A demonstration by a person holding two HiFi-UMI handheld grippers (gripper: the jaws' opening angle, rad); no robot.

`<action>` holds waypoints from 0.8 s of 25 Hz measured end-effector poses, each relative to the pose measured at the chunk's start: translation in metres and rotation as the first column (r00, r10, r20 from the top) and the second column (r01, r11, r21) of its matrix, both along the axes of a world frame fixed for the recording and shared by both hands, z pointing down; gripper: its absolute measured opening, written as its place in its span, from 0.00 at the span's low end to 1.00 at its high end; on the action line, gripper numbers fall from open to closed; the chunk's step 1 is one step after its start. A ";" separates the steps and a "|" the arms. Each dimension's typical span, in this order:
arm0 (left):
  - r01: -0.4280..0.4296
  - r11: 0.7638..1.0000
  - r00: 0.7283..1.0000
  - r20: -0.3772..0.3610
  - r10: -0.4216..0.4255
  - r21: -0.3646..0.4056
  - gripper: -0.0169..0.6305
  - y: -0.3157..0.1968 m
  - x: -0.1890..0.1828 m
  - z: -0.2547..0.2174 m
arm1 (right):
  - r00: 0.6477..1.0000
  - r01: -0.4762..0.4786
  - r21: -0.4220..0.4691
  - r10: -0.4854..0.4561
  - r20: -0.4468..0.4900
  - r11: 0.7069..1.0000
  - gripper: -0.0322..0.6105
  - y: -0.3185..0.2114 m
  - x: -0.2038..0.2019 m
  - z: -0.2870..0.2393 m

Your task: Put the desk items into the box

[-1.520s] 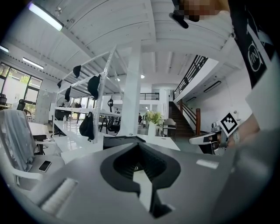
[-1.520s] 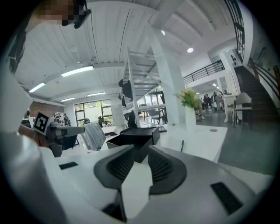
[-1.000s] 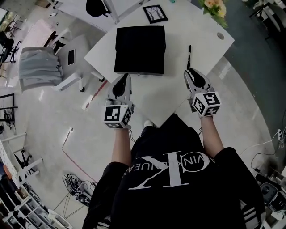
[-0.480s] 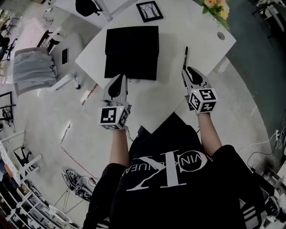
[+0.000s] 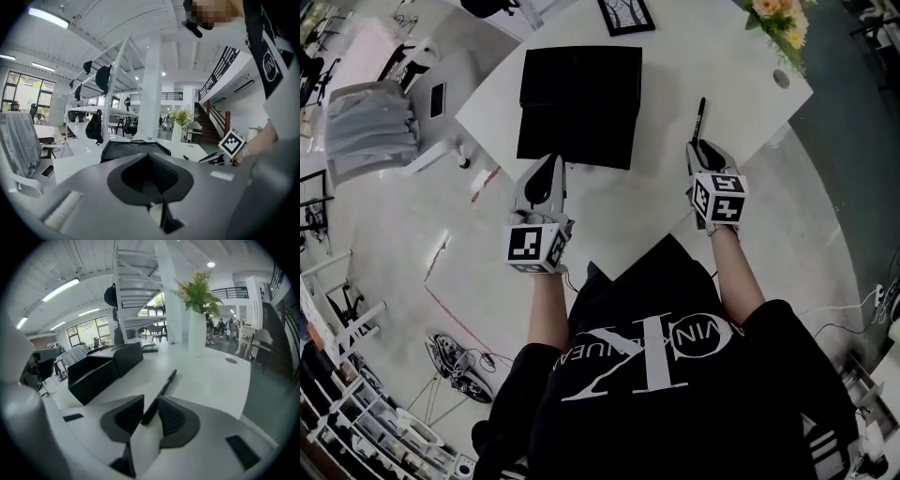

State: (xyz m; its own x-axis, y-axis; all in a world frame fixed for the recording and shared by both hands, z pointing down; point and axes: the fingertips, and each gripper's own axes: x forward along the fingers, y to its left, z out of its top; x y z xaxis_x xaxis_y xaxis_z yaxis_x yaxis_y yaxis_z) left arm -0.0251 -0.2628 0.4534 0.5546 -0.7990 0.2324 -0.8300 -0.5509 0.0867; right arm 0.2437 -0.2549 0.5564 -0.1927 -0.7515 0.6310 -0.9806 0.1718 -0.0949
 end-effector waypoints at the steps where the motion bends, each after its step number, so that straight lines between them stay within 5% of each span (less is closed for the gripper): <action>1: 0.004 1.000 1.000 0.002 -0.004 0.000 0.04 0.001 -0.001 0.001 | 1.000 -0.007 -0.014 0.006 -0.010 1.000 0.15 -0.002 0.002 0.002; 12: 0.081 0.996 0.997 -0.005 -0.081 -0.030 0.04 0.006 -0.012 0.004 | 0.993 0.044 -0.111 -0.056 -0.105 0.993 0.17 -0.015 -0.001 0.013; 20: 0.115 0.993 0.993 0.010 -0.115 -0.025 0.04 0.009 -0.014 0.001 | 0.994 0.045 -0.138 -0.057 -0.089 0.989 0.20 -0.022 0.000 0.018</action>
